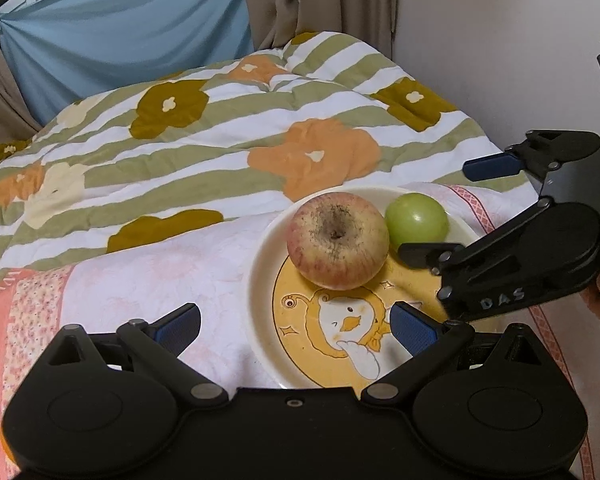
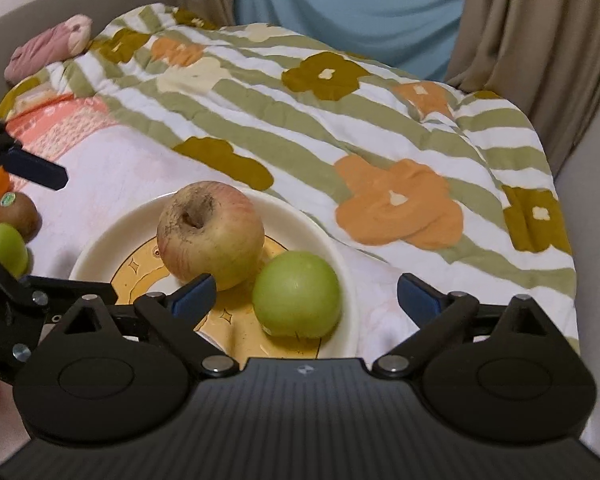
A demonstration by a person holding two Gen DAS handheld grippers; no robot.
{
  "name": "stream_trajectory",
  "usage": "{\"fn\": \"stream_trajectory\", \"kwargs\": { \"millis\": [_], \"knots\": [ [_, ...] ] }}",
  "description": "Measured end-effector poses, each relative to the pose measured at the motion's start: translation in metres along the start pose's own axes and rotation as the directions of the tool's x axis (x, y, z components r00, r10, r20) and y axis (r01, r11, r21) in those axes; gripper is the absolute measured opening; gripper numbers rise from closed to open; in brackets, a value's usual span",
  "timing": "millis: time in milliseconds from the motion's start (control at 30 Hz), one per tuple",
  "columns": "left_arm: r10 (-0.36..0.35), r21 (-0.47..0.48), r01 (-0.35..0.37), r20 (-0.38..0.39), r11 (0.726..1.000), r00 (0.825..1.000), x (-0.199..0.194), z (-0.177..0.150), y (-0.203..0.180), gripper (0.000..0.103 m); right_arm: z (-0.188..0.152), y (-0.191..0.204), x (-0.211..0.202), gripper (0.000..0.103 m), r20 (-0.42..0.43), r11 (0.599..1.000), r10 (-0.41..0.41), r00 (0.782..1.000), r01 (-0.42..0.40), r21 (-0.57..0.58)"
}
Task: Organize fruits
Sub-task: 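Lower both apples into the duck bowl and open both tools, then move both tools back toward the remaining fruits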
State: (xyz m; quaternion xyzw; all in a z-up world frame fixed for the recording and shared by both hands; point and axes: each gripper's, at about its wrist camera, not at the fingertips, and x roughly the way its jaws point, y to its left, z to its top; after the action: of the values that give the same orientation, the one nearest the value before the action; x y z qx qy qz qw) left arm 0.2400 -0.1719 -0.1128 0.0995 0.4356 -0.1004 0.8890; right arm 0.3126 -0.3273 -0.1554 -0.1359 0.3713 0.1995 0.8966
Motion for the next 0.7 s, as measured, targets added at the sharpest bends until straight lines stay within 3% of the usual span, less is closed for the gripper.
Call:
{"fn": "stream_trajectory", "kwargs": {
  "millis": [500, 700],
  "knots": [
    [0.027, -0.106, -0.022, 0.044, 0.994, 0.999, -0.047, 0.003, 0.01, 0.103, 0.008, -0.007, -0.065, 0.103, 0.036, 0.994, -0.015, 0.999, 0.011, 0.11],
    [0.022, -0.156, -0.011, 0.073, 0.988, 0.997, -0.079, -0.008, 0.025, 0.103, 0.005, 0.006, -0.106, 0.103, 0.052, 0.985, -0.066, 0.996, 0.057, 0.165]
  ]
}}
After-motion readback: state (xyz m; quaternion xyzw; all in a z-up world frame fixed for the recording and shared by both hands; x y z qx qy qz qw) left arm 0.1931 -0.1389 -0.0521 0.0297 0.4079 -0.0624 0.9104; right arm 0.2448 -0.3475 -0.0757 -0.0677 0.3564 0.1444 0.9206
